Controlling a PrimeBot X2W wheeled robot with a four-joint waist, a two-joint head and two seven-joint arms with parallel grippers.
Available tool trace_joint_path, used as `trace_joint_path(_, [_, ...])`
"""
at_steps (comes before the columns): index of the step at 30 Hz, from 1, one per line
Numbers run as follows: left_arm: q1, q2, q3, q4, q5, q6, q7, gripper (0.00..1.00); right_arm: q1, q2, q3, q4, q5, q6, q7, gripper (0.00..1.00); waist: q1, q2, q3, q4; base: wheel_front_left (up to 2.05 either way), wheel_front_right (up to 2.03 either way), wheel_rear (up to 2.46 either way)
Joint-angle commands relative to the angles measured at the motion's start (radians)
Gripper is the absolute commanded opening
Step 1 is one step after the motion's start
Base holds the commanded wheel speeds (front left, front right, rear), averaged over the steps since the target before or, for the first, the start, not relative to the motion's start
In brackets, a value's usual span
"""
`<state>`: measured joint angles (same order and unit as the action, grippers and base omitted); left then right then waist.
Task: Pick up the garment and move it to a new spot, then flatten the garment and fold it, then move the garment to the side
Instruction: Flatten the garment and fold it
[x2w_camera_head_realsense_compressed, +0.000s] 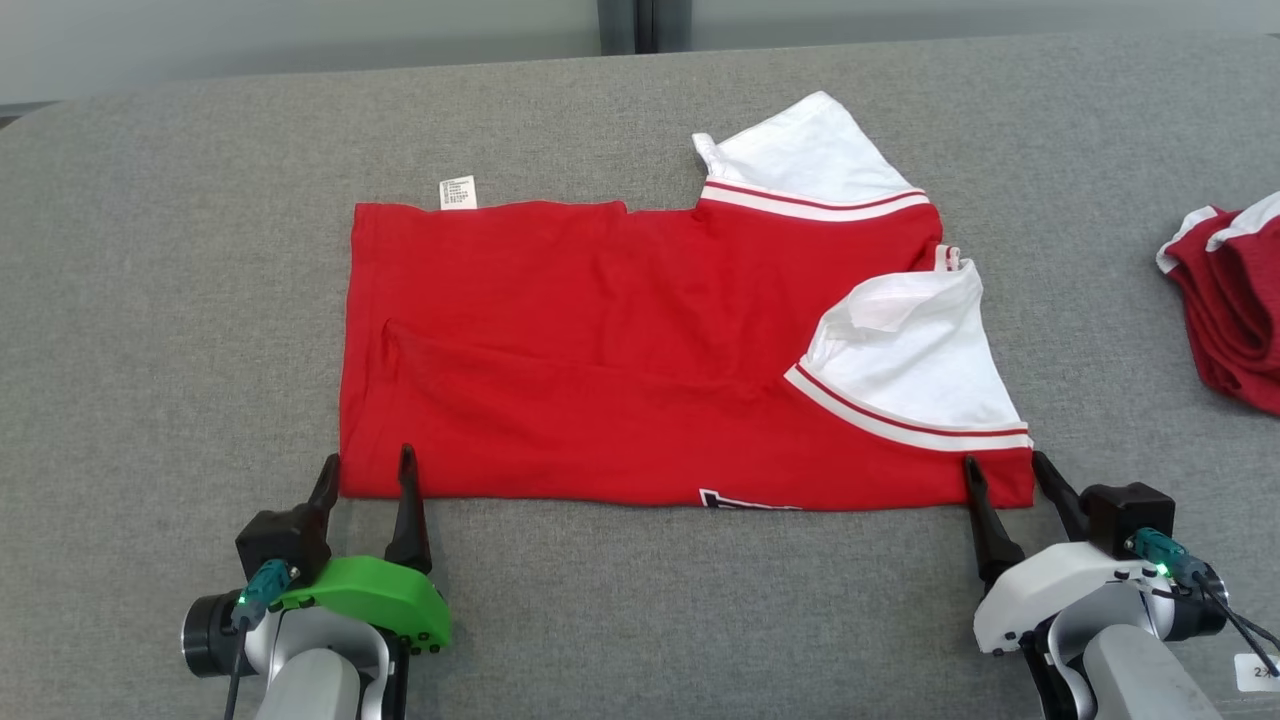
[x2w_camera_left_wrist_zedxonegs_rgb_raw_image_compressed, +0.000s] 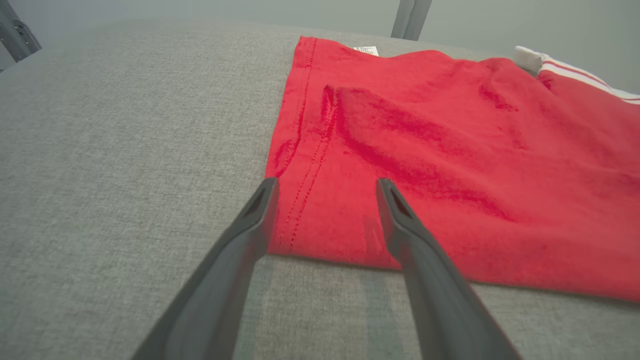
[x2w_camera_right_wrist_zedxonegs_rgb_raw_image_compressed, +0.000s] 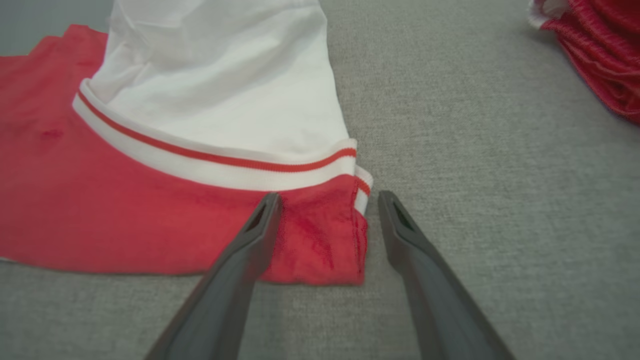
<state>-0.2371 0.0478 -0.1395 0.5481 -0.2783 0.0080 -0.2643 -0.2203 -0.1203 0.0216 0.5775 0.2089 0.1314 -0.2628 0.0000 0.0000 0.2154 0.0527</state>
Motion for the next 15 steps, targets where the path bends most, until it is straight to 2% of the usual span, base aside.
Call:
trace_joint_path(1, [-0.014,0.006,0.010,-0.002,-0.013,0.002,0.000,1.00,-0.009,0.002,0.011,0.010,-0.002,-0.002,-0.002,1.00,0.0000,0.0000,0.000,0.001,0.00,0.00,0.00])
trace_joint_path(2, [-0.017,0.005,0.013,0.001,-0.014,-0.001,0.000,1.00,-0.010,0.003,0.020,0.017,0.003,-0.002,-0.002,0.78,0.0000,0.0000,0.001,0.001,0.00,0.00,0.00])
trace_joint_path(3, [-0.020,0.005,0.017,0.004,-0.013,-0.005,0.000,1.00,-0.012,0.002,0.027,0.021,0.007,-0.002,-0.002,0.42,0.0000,0.0000,0.002,0.000,0.00,0.00,0.00])
trace_joint_path(4, [-0.024,0.005,0.022,0.010,-0.015,-0.008,0.000,1.00,-0.014,0.000,0.034,0.022,0.010,-0.002,-0.001,0.18,0.0000,0.0000,0.002,-0.001,0.00,0.00,0.00])
trace_joint_path(5, [-0.029,0.005,0.028,0.017,-0.017,-0.012,0.000,1.00,-0.015,-0.002,0.039,0.023,0.013,-0.002,-0.001,0.00,0.0000,0.0000,0.003,-0.002,0.00,0.00,0.00])
trace_joint_path(12, [-0.066,0.005,0.061,0.117,-0.024,-0.029,0.000,1.00,-0.023,-0.018,0.083,0.006,0.041,-0.002,-0.001,0.00,0.0000,0.0000,0.012,-0.017,0.00,0.00,0.00])
trace_joint_path(15, [-0.089,0.006,0.081,0.155,-0.035,-0.023,0.000,1.00,-0.027,-0.024,0.100,-0.004,0.049,-0.002,-0.001,0.00,0.0000,0.0000,0.016,-0.027,0.00,0.00,0.00])
